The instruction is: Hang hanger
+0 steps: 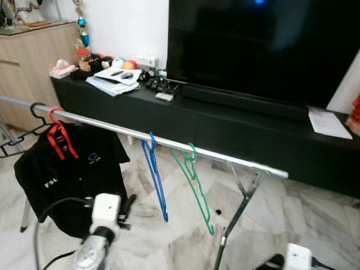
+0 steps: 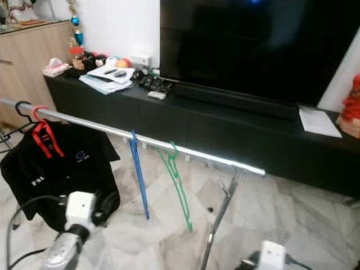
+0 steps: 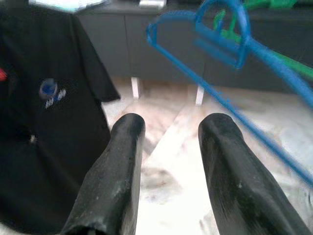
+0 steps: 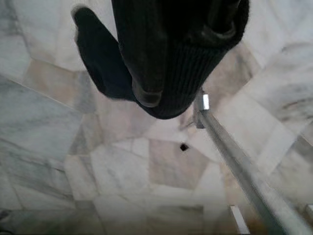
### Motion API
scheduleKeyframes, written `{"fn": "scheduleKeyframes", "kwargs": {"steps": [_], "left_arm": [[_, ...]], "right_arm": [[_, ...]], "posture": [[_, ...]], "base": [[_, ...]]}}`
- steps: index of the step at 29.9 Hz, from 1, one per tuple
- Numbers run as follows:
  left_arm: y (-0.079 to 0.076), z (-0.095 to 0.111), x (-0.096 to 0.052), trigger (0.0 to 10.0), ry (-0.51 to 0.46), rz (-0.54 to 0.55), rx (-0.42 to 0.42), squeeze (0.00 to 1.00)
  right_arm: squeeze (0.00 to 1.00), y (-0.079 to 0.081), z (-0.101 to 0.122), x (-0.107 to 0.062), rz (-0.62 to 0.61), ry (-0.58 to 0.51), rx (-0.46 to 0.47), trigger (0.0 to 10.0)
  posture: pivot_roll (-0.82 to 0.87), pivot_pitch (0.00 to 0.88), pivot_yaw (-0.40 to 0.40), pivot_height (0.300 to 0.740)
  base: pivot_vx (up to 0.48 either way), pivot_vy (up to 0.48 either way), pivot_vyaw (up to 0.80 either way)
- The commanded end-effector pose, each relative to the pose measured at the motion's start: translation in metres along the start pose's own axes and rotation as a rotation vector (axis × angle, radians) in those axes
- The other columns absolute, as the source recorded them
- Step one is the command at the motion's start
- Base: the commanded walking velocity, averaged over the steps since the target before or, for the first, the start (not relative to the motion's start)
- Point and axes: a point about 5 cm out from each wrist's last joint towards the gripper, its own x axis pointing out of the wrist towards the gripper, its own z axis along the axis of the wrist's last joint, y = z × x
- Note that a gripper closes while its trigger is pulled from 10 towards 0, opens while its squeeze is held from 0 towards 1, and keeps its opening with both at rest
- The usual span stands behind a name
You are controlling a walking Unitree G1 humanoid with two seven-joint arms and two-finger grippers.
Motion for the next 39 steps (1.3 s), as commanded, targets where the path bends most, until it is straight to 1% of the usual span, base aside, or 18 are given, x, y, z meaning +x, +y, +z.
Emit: {"fn": "scheduleKeyframes", "kwargs": {"steps": [1,7,14,17,20,21,23,24,26,28,30,35,36,39], "left_arm": [[-0.012,0.003,0.004,10.0,-0.013,-0.037,-0.006,0.0],[-0.013,0.004,0.005,10.0,-0.014,-0.039,-0.007,0.0],[-0.01,0.005,0.006,10.0,-0.015,-0.008,-0.001,0.0],[-0.009,0.007,0.005,10.0,-0.02,-0.007,0.002,0.0],[-0.009,0.011,0.005,10.0,-0.031,-0.018,-0.015,0.0],[-0.011,0.012,0.006,10.0,-0.027,-0.043,-0.025,1.0],[-0.013,0.014,0.007,10.0,-0.024,-0.083,-0.033,1.0],[-0.012,0.019,0.008,10.0,-0.031,-0.104,-0.025,1.0],[-0.01,0.021,0.008,10.0,-0.037,-0.101,-0.02,1.0],[-0.002,0.03,0.01,10.0,-0.064,-0.083,-0.004,1.0],[-0.001,0.035,0.01,10.0,-0.068,-0.099,-0.018,1.0],[-0.006,0.044,0.011,10.0,-0.074,-0.159,-0.062,1.0],[-0.012,0.049,0.013,10.0,-0.078,-0.206,-0.062,1.0],[-0.019,0.056,0.018,10.0,-0.081,-0.255,-0.052,1.0]], "right_arm": [[0.0,-0.013,0.001,-0.001,-0.034,-0.005,-0.012,10.0],[0.0,-0.013,0.0,-0.001,-0.033,-0.001,-0.014,10.0],[0.0,-0.014,-0.001,-0.001,-0.038,0.005,-0.011,10.0],[0.0,-0.014,-0.001,-0.001,-0.039,0.007,-0.011,10.0],[0.0,-0.015,-0.002,-0.001,-0.041,0.012,-0.01,10.0],[0.0,-0.015,-0.002,-0.002,-0.041,0.015,-0.011,10.0],[0.0,-0.015,-0.003,-0.002,-0.042,0.018,-0.012,10.0],[0.0,-0.016,-0.003,-0.002,-0.042,0.021,-0.011,10.0],[0.0,-0.016,-0.004,-0.002,-0.042,0.022,-0.011,10.0],[0.0,-0.016,-0.004,-0.002,-0.042,0.025,-0.011,10.0],[0.0,-0.016,-0.004,-0.002,-0.042,0.028,-0.01,10.0],[0.0,-0.016,-0.006,-0.002,-0.042,0.035,-0.01,10.0],[0.0,-0.016,-0.006,-0.002,-0.042,0.038,-0.009,10.0],[0.0,-0.016,-0.006,-0.002,-0.043,0.039,-0.009,10.0]], "posture": [[0.09,0.0,-0.054,0.74],[0.09,0.0,-0.056,0.74],[0.09,0.0,-0.061,0.74],[0.09,0.0,-0.061,0.74],[0.09,0.0,-0.063,0.74],[0.1,0.0,-0.064,0.74],[0.1,0.0,-0.064,0.74],[0.1,0.0,-0.064,0.74],[0.1,0.0,-0.063,0.74],[0.1,0.0,-0.063,0.74],[0.1,0.0,-0.064,0.74],[0.1,0.0,-0.064,0.74],[0.1,0.0,-0.065,0.74],[0.1,0.0,-0.063,0.74]], "base": [[0.315,0.0,0.0],[0.264,0.0,0.0],[0.0,0.0,0.0],[0.0,0.0,0.0],[0.0,0.0,0.0],[0.0,0.0,0.0],[0.0,0.0,0.0],[0.0,0.0,0.0],[0.0,0.0,0.0],[0.0,0.0,0.0],[0.0,0.0,0.0],[0.0,0.0,0.0],[0.0,0.0,0.0],[0.0,0.0,0.0]]}}
